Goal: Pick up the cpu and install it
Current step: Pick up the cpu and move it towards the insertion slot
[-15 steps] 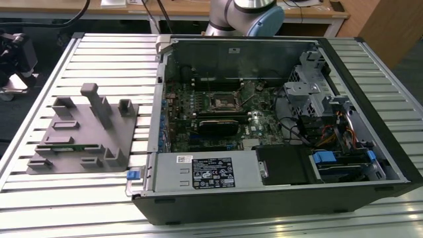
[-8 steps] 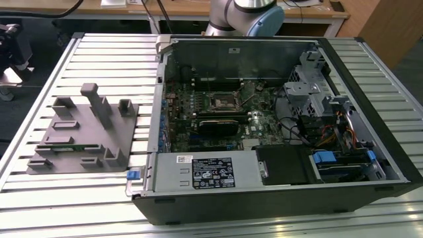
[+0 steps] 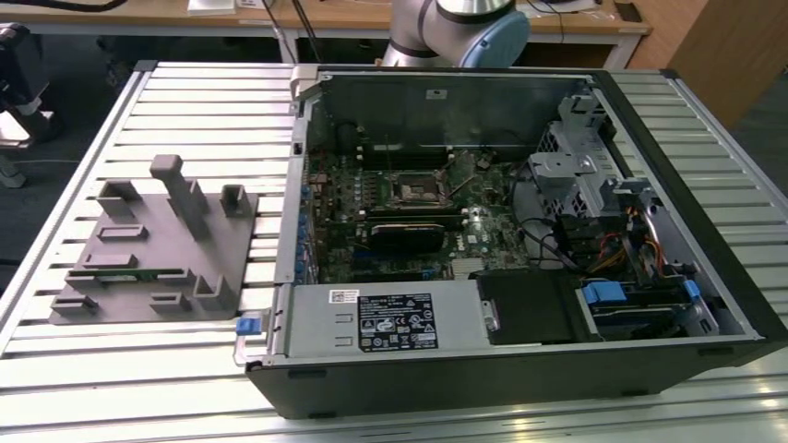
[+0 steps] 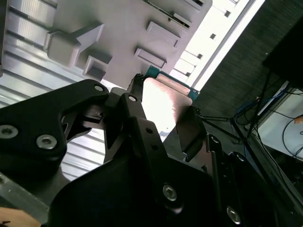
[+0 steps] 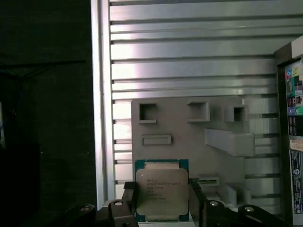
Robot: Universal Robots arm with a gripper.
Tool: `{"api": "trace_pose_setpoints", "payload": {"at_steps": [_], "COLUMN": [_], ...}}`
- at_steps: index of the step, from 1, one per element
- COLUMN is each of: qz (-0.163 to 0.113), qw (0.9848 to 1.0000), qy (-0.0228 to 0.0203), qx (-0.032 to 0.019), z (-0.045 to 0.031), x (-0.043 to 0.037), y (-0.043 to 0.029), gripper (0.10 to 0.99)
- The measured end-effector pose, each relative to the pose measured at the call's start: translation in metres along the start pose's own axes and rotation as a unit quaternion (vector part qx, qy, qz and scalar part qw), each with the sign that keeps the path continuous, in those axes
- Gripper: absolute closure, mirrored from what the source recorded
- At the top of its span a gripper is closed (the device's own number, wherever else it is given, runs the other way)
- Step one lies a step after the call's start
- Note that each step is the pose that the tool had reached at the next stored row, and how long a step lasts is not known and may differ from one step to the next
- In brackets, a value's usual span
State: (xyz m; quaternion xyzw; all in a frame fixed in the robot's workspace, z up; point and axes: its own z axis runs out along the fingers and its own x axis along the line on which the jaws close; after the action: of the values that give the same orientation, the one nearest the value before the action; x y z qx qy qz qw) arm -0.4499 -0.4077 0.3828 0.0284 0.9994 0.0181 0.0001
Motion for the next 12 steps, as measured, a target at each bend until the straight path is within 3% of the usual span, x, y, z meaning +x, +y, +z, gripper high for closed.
{"api": "trace_pose_setpoints", "payload": {"at_steps": [6,12], "qz": [0.000,0.000], "qw": [1.0000,1.0000], "qy": [0.0000,0.0001], "qx": [0.0000,-0.0016], "z": [-0.0060,-0.0060], "x": [-0.0041,-0.0249], "y": [0.0005,0.0016], "gripper": [0.553,0.553]}}
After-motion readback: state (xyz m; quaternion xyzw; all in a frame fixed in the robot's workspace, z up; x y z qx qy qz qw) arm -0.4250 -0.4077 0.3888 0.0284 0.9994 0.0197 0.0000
